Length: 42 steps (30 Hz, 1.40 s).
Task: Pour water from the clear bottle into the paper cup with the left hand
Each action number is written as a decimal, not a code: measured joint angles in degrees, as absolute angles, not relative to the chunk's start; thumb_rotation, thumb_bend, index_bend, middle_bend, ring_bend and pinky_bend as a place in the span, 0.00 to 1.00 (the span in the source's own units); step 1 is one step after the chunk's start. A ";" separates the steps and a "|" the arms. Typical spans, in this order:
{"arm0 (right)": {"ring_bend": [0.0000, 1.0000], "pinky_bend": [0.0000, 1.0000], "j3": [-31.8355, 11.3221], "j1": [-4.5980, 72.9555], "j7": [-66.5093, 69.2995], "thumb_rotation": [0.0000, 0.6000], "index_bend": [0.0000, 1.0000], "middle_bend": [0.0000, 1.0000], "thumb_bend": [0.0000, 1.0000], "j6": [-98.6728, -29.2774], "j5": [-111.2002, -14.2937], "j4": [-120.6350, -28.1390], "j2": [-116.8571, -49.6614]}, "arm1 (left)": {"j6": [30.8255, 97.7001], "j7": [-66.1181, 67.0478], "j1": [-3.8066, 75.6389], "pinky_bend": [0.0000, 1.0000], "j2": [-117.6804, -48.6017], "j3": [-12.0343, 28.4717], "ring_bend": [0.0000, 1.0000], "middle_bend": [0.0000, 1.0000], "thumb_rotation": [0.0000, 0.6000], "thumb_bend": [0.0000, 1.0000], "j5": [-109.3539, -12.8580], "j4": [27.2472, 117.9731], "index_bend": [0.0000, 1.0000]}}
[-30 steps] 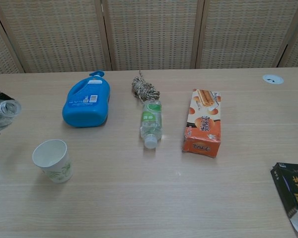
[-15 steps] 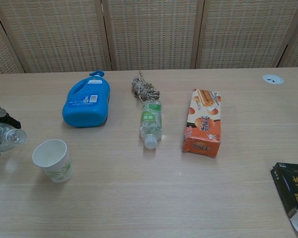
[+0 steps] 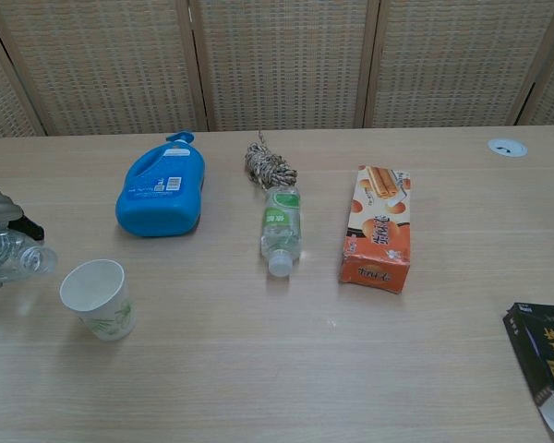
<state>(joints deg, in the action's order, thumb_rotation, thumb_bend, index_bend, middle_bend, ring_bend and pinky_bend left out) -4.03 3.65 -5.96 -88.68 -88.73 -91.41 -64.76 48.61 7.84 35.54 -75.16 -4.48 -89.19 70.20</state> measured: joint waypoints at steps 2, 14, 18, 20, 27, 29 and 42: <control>0.00 0.00 -4.04 3.62 -5.81 1.00 0.07 0.00 0.00 -88.72 -88.72 -91.43 -64.71 | 48.20 9.34 35.64 0.49 -75.03 -4.18 0.42 0.50 1.00 0.44 -88.28 71.15 0.70; 0.00 0.00 -4.11 3.55 -5.01 1.00 0.07 0.00 0.00 -88.78 -88.71 -91.45 -64.39 | 44.86 21.54 36.67 0.49 -73.71 -1.99 0.42 0.50 1.00 0.45 -80.24 76.43 0.70; 0.00 0.00 -4.14 3.54 -4.77 1.00 0.07 0.00 0.00 -88.76 -88.65 -91.43 -64.30 | 44.19 26.23 37.16 0.49 -73.53 -1.33 0.42 0.50 1.00 0.45 -76.94 78.16 0.70; 0.00 0.00 -4.14 3.55 -4.73 1.00 0.07 0.00 0.00 -88.72 -88.63 -91.43 -64.27 | 44.06 27.67 37.33 0.49 -73.47 -1.17 0.42 0.50 1.00 0.45 -76.05 78.69 0.70; 0.00 0.00 -4.11 3.44 -4.51 1.00 0.07 0.00 0.00 -88.94 -88.77 -91.49 -64.16 | 44.26 33.86 37.90 0.49 -73.14 -0.85 0.42 0.50 1.00 0.45 -71.82 81.48 0.70; 0.00 0.00 -4.11 3.43 -4.48 1.00 0.07 0.00 0.00 -88.96 -88.80 -91.51 -64.13 | 44.44 35.51 38.04 0.49 -73.11 -0.86 0.42 0.50 1.00 0.46 -70.66 82.22 0.70; 0.00 0.00 -4.11 3.34 -4.30 1.00 0.07 0.00 0.00 -89.11 -88.93 -91.51 -64.06 | 46.44 40.67 39.00 0.49 -73.11 -1.55 0.42 0.50 1.00 0.46 -66.12 85.03 0.70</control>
